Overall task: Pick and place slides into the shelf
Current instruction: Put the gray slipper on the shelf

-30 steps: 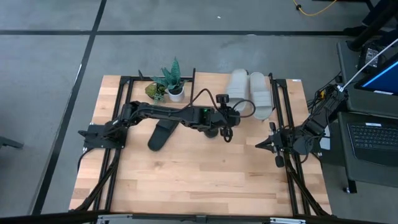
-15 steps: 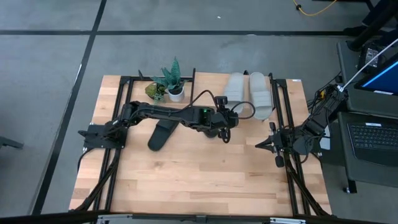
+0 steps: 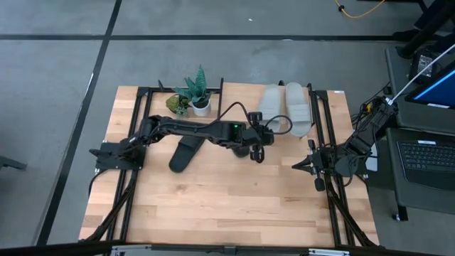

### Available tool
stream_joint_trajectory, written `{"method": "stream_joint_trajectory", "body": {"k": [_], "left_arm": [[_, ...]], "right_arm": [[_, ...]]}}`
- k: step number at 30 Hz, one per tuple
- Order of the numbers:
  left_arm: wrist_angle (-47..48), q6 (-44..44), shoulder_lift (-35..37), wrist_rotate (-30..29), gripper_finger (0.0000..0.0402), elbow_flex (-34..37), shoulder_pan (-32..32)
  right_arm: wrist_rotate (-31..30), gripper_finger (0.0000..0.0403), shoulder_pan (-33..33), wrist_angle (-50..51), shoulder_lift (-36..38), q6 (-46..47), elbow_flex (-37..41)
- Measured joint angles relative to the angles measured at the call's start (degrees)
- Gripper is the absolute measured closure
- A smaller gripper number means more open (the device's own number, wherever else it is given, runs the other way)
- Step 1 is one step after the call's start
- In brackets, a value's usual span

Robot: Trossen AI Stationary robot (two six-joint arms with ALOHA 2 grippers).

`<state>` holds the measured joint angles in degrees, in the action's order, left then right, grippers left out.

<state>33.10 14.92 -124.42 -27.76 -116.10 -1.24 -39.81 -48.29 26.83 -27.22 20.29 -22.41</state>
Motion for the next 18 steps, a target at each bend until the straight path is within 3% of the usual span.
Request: {"method": "stream_joint_trajectory", "body": {"k": [18], "left_arm": [[-1.4,0.2,-0.7,2.9,0.0369,0.1,0.4]], "right_arm": [[0.0,0.0397,0.0,0.8,0.0,-1.3,0.0]]}}
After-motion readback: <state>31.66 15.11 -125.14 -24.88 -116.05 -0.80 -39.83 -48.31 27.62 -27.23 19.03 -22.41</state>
